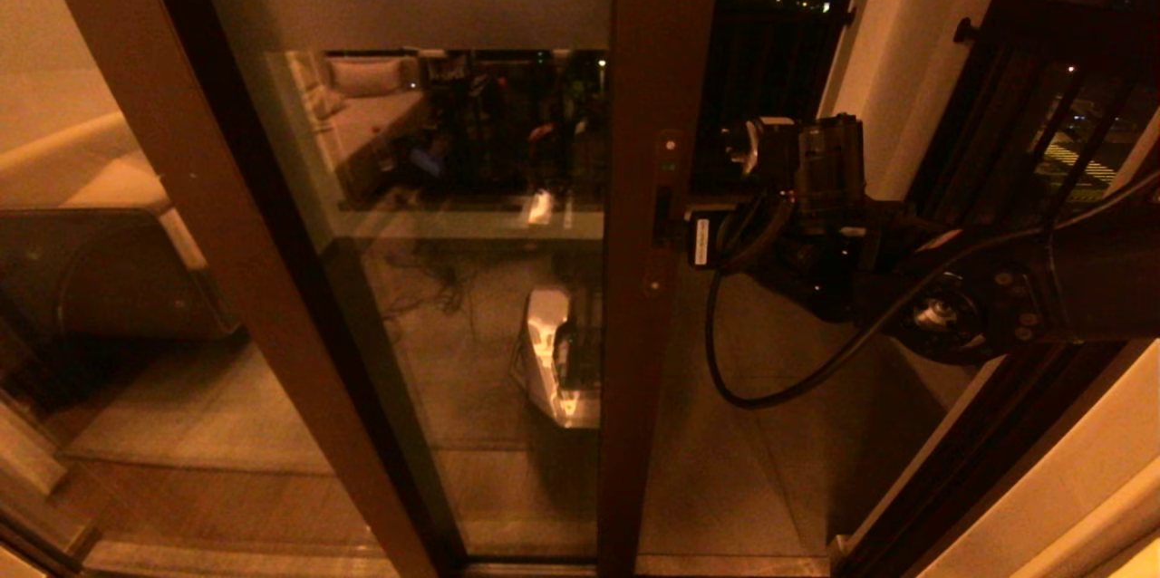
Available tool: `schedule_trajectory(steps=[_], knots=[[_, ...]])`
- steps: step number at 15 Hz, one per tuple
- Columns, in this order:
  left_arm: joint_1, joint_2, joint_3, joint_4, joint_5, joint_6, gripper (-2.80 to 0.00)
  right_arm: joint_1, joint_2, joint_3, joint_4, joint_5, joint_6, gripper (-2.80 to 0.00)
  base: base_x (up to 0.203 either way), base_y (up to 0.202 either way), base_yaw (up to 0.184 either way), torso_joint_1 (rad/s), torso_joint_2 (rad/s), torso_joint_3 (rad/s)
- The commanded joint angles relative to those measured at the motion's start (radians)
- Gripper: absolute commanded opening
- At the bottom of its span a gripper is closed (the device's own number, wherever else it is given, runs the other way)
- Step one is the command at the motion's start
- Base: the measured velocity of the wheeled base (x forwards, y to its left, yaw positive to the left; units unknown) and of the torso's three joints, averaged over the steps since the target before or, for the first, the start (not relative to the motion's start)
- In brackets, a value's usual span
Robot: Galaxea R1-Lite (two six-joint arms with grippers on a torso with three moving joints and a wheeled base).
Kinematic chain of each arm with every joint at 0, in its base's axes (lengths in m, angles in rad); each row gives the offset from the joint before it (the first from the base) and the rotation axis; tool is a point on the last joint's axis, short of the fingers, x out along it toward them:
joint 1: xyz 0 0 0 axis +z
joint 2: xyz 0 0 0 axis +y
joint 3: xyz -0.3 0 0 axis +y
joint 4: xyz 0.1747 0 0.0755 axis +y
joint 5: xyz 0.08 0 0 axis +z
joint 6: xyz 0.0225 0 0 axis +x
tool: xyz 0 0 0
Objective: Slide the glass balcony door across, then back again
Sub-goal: Close the slid door
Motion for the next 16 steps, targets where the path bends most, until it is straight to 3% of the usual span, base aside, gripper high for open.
schedule_trajectory(steps=[1,16], knots=[[0.001,0.0,0.0,0.0,0.0,0.0,-2.8,-0.016,-0.006,0.002,-0.001,-0.006,0.0,0.0,0.0,0.0,0.0,0.0,0.0,0.0],[0.001,0.0,0.0,0.0,0.0,0.0,-2.8,-0.046,0.007,-0.005,-0.002,-0.008,-0.012,0.0,0.0,0.0,0.0,0.0,0.0,0.0]])
